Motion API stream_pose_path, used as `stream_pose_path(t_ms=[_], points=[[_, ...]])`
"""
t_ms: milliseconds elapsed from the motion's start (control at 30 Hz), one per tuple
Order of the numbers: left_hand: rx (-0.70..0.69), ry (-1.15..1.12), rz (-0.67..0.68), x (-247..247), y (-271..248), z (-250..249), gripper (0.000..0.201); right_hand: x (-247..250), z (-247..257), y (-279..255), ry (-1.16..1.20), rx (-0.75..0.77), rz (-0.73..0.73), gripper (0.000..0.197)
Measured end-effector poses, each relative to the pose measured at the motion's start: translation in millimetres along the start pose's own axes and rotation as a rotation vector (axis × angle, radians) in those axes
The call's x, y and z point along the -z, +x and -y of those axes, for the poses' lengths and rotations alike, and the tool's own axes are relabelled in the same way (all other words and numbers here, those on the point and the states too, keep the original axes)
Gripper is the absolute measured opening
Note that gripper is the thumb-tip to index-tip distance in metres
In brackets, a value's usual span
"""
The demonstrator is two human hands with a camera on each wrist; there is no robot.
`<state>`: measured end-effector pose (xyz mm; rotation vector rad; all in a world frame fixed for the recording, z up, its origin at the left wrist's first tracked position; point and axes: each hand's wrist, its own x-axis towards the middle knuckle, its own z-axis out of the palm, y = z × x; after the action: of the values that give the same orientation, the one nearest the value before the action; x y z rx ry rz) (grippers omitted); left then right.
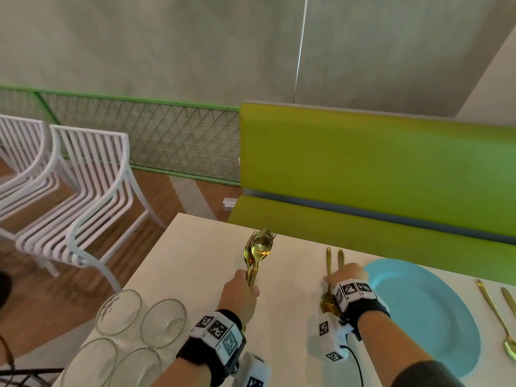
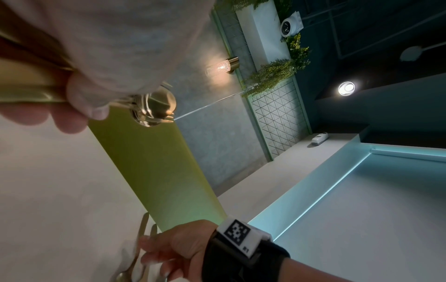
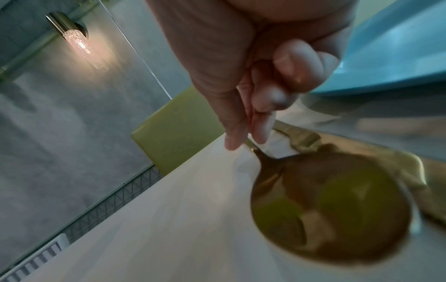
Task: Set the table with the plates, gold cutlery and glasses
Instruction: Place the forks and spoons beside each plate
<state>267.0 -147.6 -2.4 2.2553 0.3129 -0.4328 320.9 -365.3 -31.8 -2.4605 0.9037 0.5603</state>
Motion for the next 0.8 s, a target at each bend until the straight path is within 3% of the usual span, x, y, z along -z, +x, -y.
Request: stream_pose_path(t_ms=[100,167,233,333,533,800], points=[[-0.012,-0.017,0.008,2,-7,-3,0.004,9,2,-10,0.017,0.057,-0.014,0.034],[-0.027,-0.036,0.015,4,-13,-7,0.005,19,4,-25,-0.042,0.133,-0.058,0.042],[-0.046,-0.065,0.027,7,-22,-11,0.007,26,8,-45,0.046,0.22,-0.146,0.045],[-0.091,-0.111,0.07,13,-39,-19,0.007,30,10,-87,0.057,0.429,-0.173,0.02],[-0.236,-0.067,0.27,31,-90,-20,0.017,5,-3,-180,-0.029,0.979,-0.296,0.027],[-0.397,-0.011,0.48,41,-158,1,0.014,-15,-59,-269,-0.103,0.963,-0.563,0.029]])
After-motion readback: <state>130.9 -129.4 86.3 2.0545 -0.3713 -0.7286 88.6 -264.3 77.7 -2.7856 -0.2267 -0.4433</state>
